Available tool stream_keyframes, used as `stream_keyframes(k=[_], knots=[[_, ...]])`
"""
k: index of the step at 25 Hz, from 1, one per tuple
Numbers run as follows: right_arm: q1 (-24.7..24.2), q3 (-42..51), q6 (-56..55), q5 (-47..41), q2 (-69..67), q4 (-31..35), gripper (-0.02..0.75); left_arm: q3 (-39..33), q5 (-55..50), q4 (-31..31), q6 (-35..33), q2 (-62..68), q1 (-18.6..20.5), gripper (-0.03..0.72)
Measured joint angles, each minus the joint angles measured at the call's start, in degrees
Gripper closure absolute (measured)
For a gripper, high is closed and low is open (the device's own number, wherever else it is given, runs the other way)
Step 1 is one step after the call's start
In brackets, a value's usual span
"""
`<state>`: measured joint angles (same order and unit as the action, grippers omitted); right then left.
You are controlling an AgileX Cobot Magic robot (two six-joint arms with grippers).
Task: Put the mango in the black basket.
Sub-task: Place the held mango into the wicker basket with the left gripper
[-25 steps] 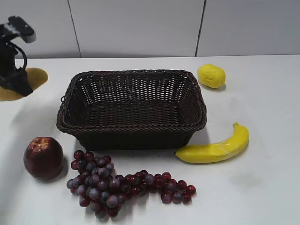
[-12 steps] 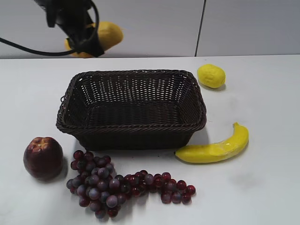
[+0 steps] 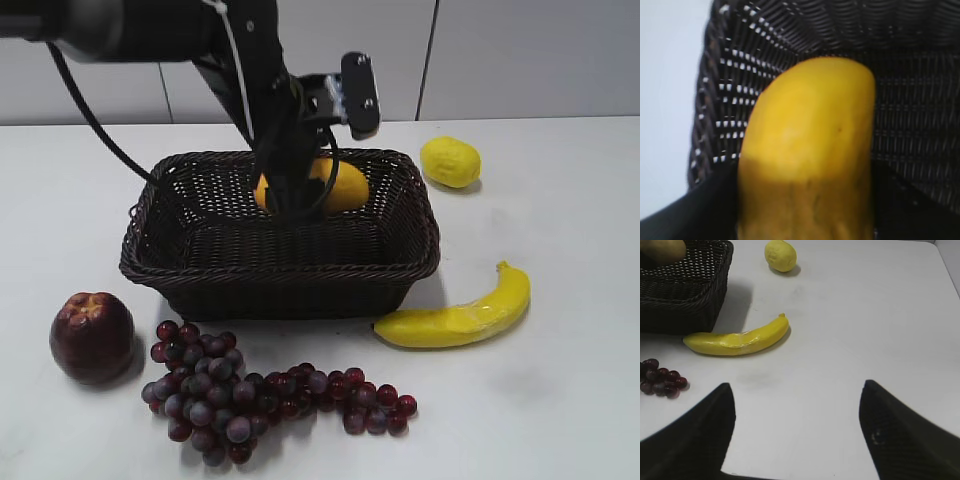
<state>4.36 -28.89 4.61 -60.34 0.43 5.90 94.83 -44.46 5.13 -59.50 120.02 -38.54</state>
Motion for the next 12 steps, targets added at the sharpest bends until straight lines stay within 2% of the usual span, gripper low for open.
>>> stream_keyframes(k=[5, 12], knots=[[0.0, 0.0, 0.0, 0.0, 0.0, 0.0, 0.145, 0.0, 0.2, -2.2, 0.0, 4.7, 0.1, 0.117], [0.0, 0.0, 0.0, 0.0, 0.0, 0.0, 0.145, 0.0, 0.3, -0.6, 0.0, 6.3, 0.1, 0.117]])
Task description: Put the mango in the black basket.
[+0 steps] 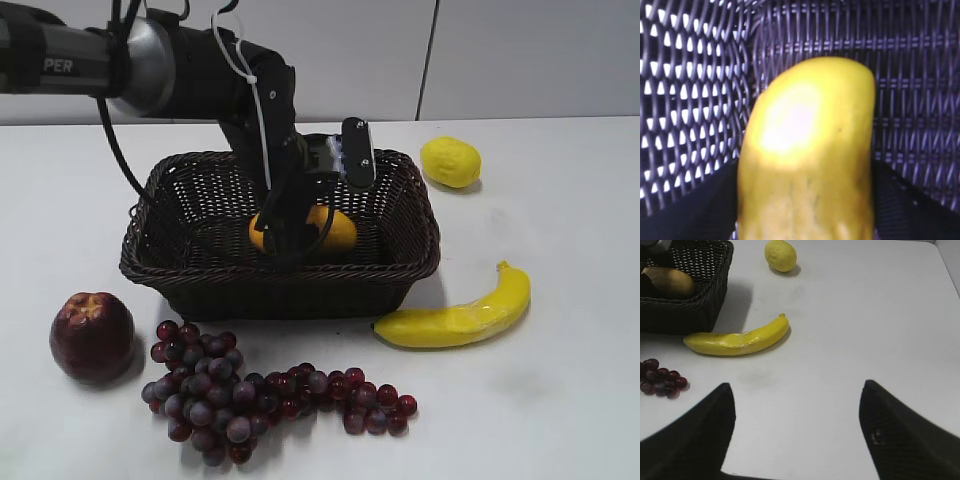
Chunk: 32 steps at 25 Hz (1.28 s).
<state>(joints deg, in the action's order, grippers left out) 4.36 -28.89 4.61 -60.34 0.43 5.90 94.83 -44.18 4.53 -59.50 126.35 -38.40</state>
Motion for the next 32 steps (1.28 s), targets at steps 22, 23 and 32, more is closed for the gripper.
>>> stream_keyframes(k=[22, 23, 32], knots=[[0.0, 0.0, 0.0, 0.0, 0.0, 0.0, 0.145, 0.0, -5.4, -6.1, 19.9, -18.6, 10.3, 0.071], [0.0, 0.0, 0.0, 0.0, 0.0, 0.0, 0.145, 0.0, -6.6, -7.4, 23.3, -19.1, 12.4, 0.078], [0.0, 0.0, 0.0, 0.0, 0.0, 0.0, 0.145, 0.1, -24.5, -11.6, 43.8, -20.2, 30.3, 0.098]])
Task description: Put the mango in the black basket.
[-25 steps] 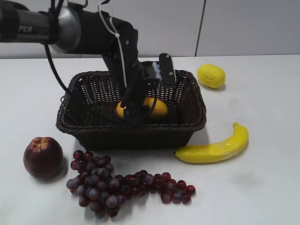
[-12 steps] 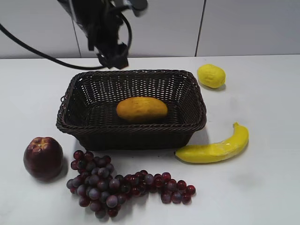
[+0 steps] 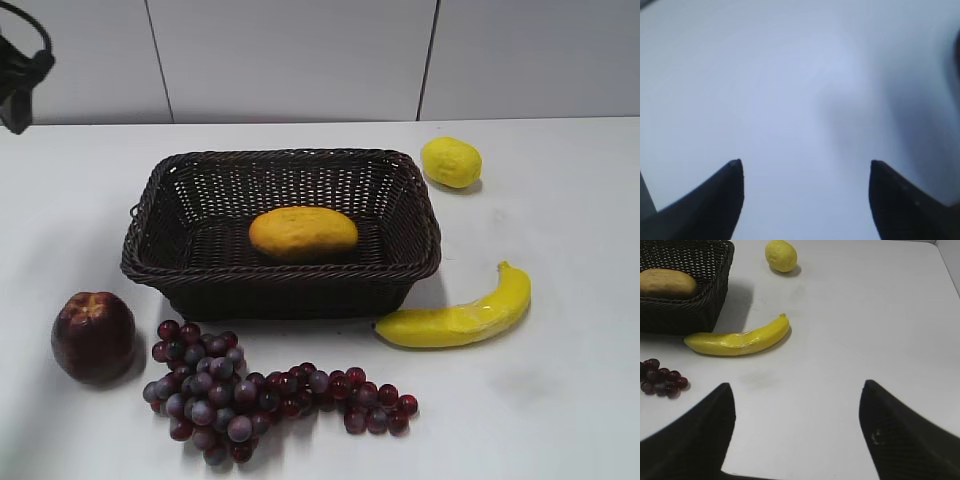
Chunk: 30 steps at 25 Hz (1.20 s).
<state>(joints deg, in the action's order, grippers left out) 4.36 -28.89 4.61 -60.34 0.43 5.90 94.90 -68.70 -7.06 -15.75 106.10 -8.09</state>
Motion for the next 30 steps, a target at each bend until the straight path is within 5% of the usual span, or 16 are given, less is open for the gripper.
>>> stream_keyframes(k=[7, 30], knots=[[0.0, 0.0, 0.0, 0.0, 0.0, 0.0, 0.145, -4.6, -0.8, 9.7, 4.4, -4.5, 10.0, 0.099], [0.0, 0.0, 0.0, 0.0, 0.0, 0.0, 0.145, -55.8, 7.1, 9.9, 4.5, -57.4, 10.2, 0.103]])
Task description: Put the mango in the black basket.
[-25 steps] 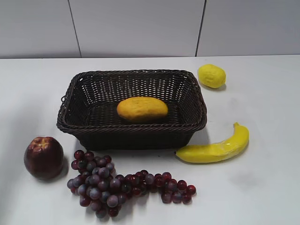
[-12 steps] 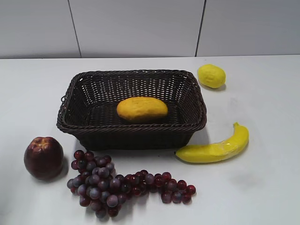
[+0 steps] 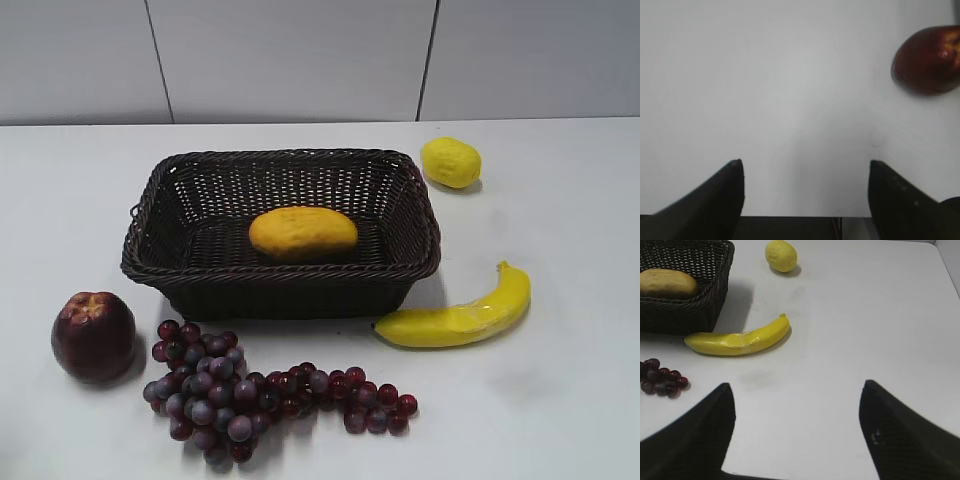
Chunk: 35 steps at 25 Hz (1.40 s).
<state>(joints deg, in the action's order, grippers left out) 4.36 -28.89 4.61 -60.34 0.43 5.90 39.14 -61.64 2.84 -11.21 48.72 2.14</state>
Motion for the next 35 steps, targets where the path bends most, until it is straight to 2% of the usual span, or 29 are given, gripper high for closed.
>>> stream_keyframes(k=[6, 28, 35], knots=[[0.0, 0.0, 0.0, 0.0, 0.0, 0.0, 0.145, -9.3, 1.6, 0.0, 0.0, -12.6, 0.0, 0.105], [0.0, 0.0, 0.0, 0.0, 0.0, 0.0, 0.145, -9.9, 1.6, 0.0, 0.0, -47.9, 0.0, 0.125], [0.0, 0.0, 0.0, 0.0, 0.0, 0.0, 0.145, -9.9, 1.7, 0.0, 0.0, -49.1, 0.0, 0.125]])
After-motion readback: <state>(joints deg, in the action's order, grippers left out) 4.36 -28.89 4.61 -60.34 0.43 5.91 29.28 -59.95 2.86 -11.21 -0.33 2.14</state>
